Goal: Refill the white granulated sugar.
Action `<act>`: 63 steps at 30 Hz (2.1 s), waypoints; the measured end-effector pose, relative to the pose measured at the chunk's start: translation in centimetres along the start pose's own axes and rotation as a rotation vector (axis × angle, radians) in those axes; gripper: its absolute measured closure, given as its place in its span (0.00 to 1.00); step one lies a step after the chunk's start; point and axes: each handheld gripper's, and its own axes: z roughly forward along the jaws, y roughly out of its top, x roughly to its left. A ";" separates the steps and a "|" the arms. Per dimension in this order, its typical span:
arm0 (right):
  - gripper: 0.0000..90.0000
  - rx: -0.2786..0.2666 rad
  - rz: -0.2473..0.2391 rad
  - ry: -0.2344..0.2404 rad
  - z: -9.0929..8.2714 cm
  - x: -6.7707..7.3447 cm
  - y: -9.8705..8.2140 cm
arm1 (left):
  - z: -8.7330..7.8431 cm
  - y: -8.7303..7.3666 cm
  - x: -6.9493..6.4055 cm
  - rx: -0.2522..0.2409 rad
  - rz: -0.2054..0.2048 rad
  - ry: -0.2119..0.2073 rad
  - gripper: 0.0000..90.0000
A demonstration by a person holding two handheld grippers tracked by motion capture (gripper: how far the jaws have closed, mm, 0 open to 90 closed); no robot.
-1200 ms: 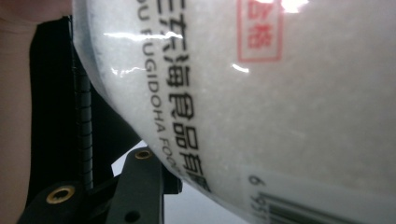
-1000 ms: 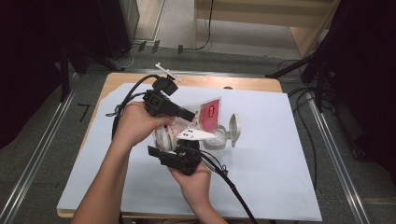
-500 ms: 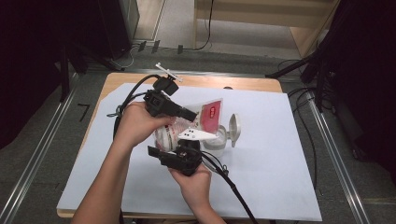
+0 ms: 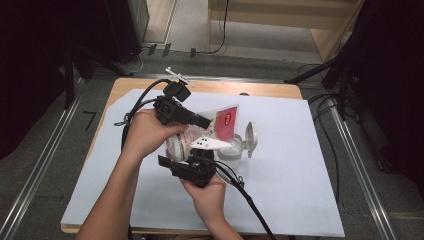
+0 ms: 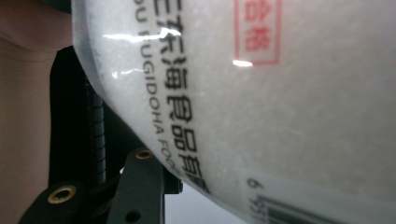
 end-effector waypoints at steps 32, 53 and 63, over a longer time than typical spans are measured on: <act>0.69 0.030 -0.013 -0.008 0.4 0.0 -0.1 | 0.4 -0.1 0.3 -0.001 -0.019 0.009 0.97; 0.69 0.020 -0.004 -0.002 0.1 0.1 -0.2 | 0.6 -0.1 0.0 -0.006 -0.009 0.007 0.97; 0.68 0.016 -0.004 -0.001 0.1 0.2 -0.3 | 0.5 0.0 -0.1 -0.002 0.005 0.009 0.97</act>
